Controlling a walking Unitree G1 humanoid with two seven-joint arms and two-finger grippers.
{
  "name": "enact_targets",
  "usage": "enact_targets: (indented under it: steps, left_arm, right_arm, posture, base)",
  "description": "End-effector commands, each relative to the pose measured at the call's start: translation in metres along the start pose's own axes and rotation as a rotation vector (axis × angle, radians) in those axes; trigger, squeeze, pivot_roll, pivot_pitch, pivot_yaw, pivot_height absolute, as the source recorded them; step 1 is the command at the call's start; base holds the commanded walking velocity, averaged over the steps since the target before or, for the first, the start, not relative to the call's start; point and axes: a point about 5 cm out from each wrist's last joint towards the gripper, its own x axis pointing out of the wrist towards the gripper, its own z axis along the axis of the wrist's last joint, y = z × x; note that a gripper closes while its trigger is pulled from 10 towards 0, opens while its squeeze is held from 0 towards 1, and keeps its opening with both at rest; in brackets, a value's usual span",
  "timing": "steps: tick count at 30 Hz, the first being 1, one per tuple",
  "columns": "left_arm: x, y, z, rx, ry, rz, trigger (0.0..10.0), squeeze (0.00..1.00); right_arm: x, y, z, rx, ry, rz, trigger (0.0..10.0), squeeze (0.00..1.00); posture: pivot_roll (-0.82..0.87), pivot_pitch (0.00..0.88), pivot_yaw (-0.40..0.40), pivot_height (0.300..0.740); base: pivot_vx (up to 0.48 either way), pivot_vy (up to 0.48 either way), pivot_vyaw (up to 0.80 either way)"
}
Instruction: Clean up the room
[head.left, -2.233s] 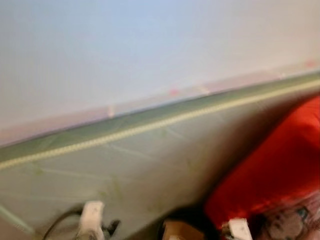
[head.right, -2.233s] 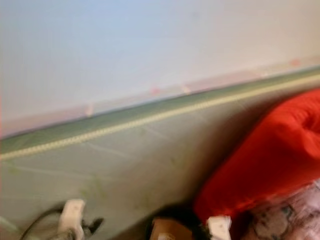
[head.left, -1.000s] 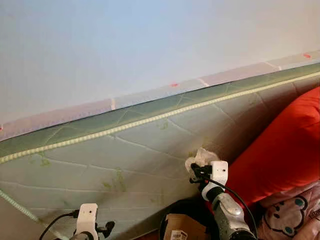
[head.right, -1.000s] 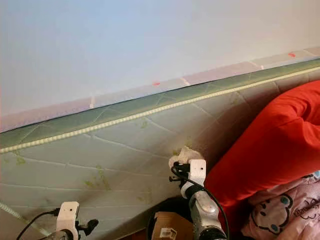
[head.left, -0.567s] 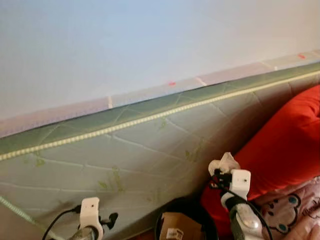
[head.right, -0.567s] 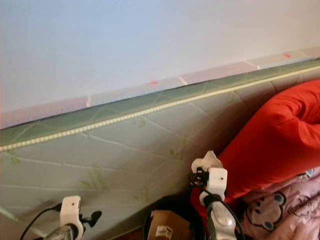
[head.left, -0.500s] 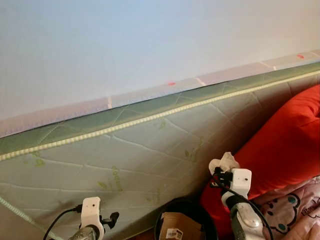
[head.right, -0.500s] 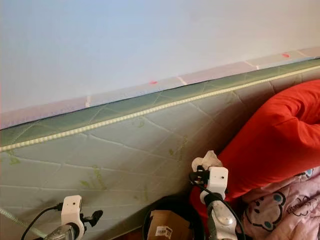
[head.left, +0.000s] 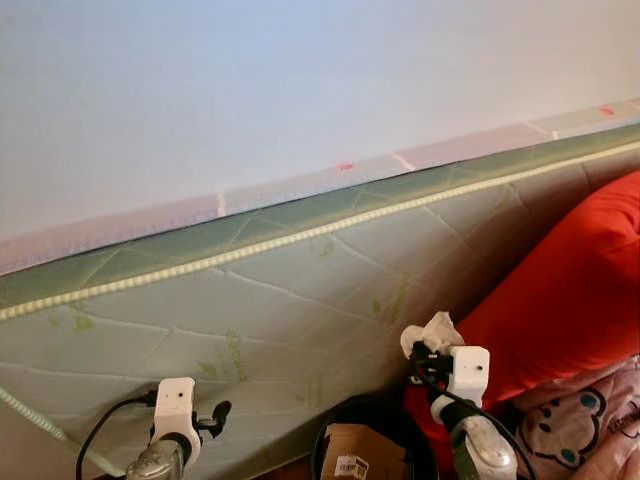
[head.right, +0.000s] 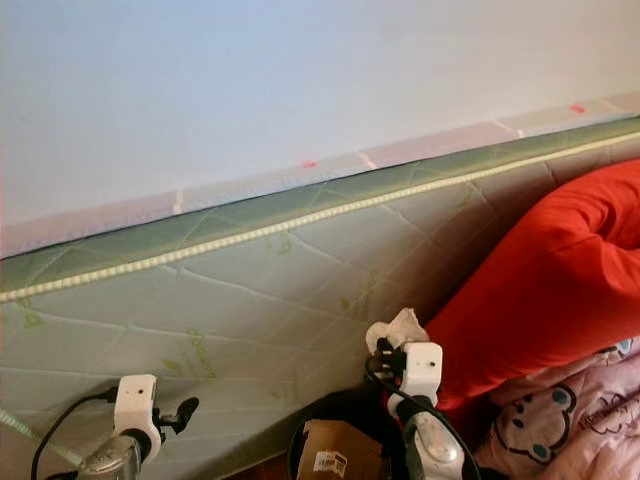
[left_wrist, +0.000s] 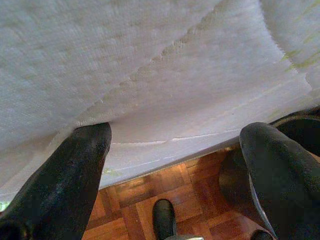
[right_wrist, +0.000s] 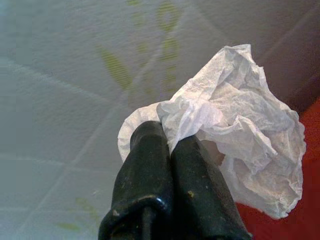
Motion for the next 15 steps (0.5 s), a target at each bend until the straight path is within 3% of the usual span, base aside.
enact_targets:
  steps: [1, 8, 11, 13, 15]
  left_arm:
    - [0.001, 0.005, 0.011, 0.031, -0.059, 0.009, 10.0, 0.0]
    - [-0.004, 0.003, 0.009, -0.026, -0.146, 0.029, 10.0, 0.0]
    - [0.008, -0.041, 0.067, 0.032, -0.419, -0.056, 10.0, 0.0]
    - [0.007, -0.051, 0.085, 0.035, -0.506, -0.095, 10.0, 0.0]
    - [0.005, -0.055, 0.09, 0.035, -0.544, -0.118, 10.0, 0.0]
  right_arm:
    - [-0.003, 0.0, -0.001, -0.015, -0.011, -0.014, 10.0, 0.0]
    - [-0.006, -0.004, 0.01, -0.03, -0.08, -0.033, 10.0, 0.0]
    - [0.0, -0.001, 0.015, -0.037, -0.079, -0.014, 10.0, 0.0]
    - [0.002, 0.002, 0.017, -0.049, -0.081, 0.011, 10.0, 0.0]
    - [0.002, 0.002, 0.019, -0.051, -0.087, 0.015, 10.0, 0.0]
  posture:
    - [0.02, 0.0, -0.002, 0.74]
    - [0.06, 0.025, -0.044, 0.74]
    - [0.07, 0.049, -0.064, 0.74]
    - [0.06, 0.057, -0.066, 0.74]
    - [0.06, 0.063, -0.07, 0.74]
  base:
    - [0.0, 0.0, 0.0]
    - [0.0, 0.0, 0.0]
    - [0.0, 0.0, 0.0]
    - [0.0, 0.0, 0.0]
    - [0.0, 0.0, 0.0]
